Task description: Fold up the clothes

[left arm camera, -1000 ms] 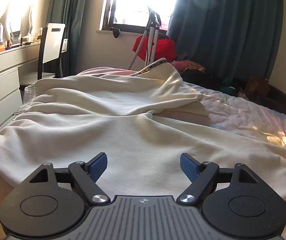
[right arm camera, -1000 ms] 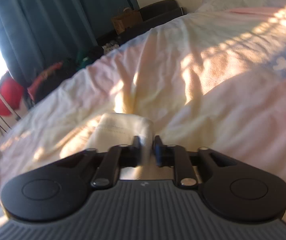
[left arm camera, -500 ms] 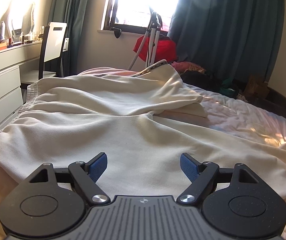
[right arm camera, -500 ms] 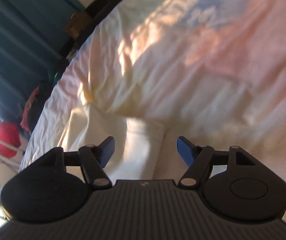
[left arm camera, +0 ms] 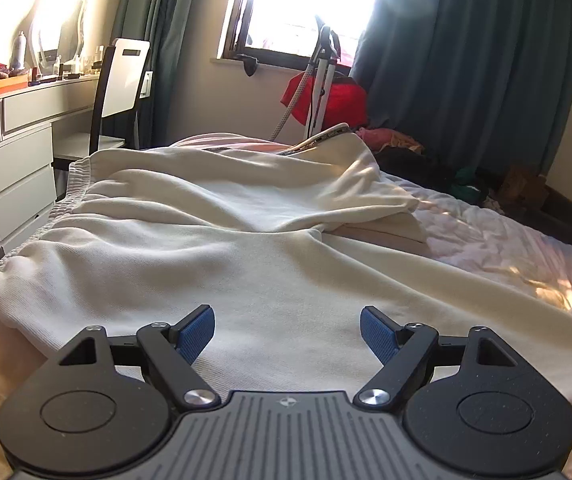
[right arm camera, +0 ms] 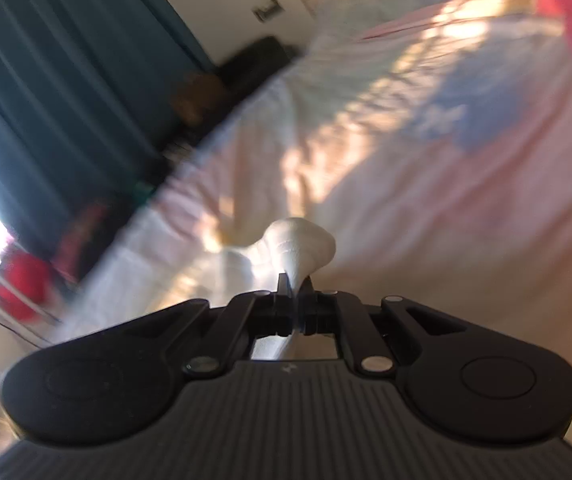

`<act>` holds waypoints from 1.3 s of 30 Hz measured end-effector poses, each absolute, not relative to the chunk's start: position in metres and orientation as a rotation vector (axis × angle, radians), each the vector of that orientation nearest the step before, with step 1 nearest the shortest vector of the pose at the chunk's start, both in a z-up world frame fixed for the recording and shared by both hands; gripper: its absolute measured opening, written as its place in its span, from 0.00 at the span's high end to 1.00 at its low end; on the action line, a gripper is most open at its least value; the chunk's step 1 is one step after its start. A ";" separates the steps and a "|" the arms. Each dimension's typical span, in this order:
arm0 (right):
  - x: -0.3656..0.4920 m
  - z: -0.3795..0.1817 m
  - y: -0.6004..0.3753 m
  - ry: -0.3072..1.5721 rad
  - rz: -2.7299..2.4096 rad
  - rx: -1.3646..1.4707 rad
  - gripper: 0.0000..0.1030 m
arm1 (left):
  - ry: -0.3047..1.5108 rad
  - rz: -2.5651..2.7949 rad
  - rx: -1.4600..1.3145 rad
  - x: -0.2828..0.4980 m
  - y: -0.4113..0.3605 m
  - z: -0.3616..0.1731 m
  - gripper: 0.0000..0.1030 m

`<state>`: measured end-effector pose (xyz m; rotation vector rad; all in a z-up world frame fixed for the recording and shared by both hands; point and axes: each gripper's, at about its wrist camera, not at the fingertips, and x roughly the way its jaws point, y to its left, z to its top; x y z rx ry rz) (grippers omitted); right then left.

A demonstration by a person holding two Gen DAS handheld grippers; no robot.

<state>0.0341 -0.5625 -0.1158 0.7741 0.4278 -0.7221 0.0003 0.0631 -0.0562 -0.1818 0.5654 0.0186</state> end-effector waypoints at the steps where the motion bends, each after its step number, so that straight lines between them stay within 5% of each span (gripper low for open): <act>1: 0.035 -0.125 -0.566 0.489 -0.746 0.801 0.94 | 0.571 0.018 -0.182 0.000 0.063 -0.057 0.21; 8: 0.035 -0.150 -0.577 0.627 -0.781 0.865 0.85 | 0.581 0.012 -0.169 -0.001 0.061 -0.057 0.21; 10: 0.038 -0.143 -0.575 0.612 -0.786 0.814 0.69 | 0.580 0.010 -0.161 -0.001 0.059 -0.057 0.21; 12: 0.042 -0.132 -0.570 0.577 -0.815 0.702 0.34 | 0.581 0.007 -0.157 -0.002 0.059 -0.057 0.21; 13: 0.044 -0.126 -0.568 0.543 -0.810 0.658 0.30 | 0.581 0.005 -0.159 -0.002 0.058 -0.057 0.21; 26: 0.144 -0.117 -0.537 0.483 -0.527 0.390 0.31 | 0.596 -0.023 -0.161 0.003 0.055 -0.059 0.21; 33: 0.221 -0.127 -0.557 0.697 -0.429 0.063 0.32 | 0.670 -0.060 -0.166 0.013 0.052 -0.075 0.21; 39: 0.226 -0.132 -0.602 0.823 -0.216 0.208 0.35 | 0.675 -0.077 -0.158 0.022 0.049 -0.077 0.20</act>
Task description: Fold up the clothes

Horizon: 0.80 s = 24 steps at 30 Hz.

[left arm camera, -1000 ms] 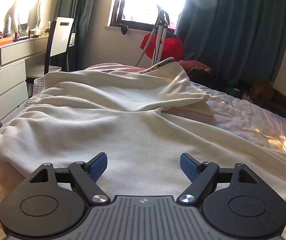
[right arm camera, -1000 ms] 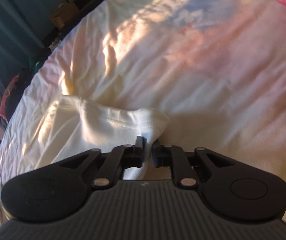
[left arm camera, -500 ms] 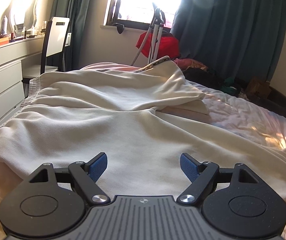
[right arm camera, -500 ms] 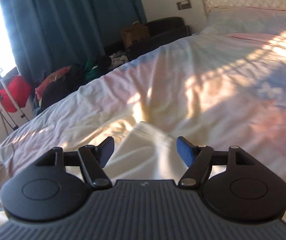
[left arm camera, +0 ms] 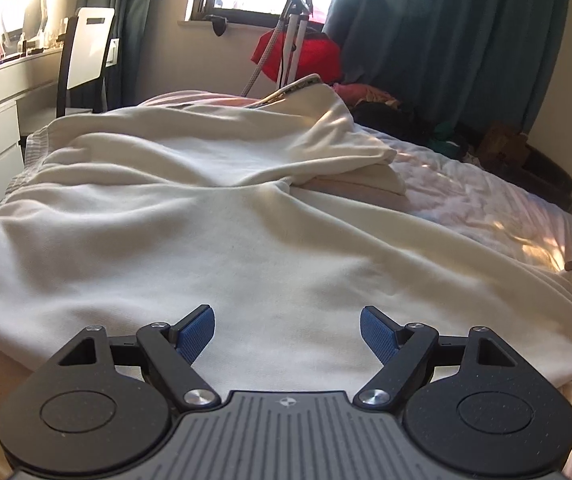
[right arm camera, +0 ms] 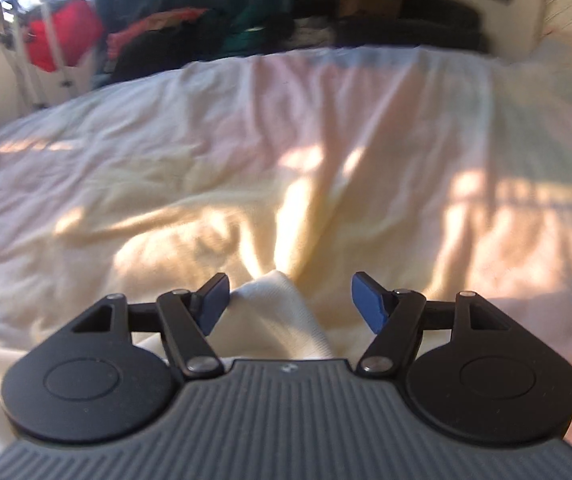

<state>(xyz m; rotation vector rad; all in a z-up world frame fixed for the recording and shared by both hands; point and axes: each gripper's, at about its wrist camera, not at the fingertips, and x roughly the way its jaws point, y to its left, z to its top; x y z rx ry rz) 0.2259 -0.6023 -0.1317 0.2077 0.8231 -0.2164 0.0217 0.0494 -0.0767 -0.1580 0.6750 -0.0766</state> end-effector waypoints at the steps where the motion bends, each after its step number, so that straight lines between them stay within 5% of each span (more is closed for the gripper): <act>1: 0.226 -0.134 -0.607 0.859 -0.165 0.230 0.40 | 0.675 -0.073 -0.161 0.022 0.050 -0.077 0.21; 3: 0.222 -0.136 -0.602 0.903 -0.123 0.168 0.72 | 0.675 -0.066 -0.168 0.022 0.052 -0.077 0.21; 5: 0.214 -0.130 -0.601 0.883 -0.089 0.161 0.91 | 0.674 -0.059 -0.184 0.021 0.054 -0.075 0.21; 12: 0.176 -0.089 -0.633 0.452 -0.155 0.483 0.93 | 0.648 -0.029 -0.199 0.017 0.060 -0.070 0.21; 19: 0.198 -0.141 -0.629 0.541 -0.311 0.532 0.92 | 0.653 -0.007 -0.194 0.021 0.060 -0.073 0.21; 22: 0.201 -0.156 -0.627 0.526 -0.345 0.566 0.85 | 0.649 -0.003 -0.182 0.024 0.058 -0.074 0.21; 24: 0.201 -0.155 -0.620 0.530 -0.380 0.538 0.67 | 0.643 0.000 -0.170 0.025 0.057 -0.074 0.21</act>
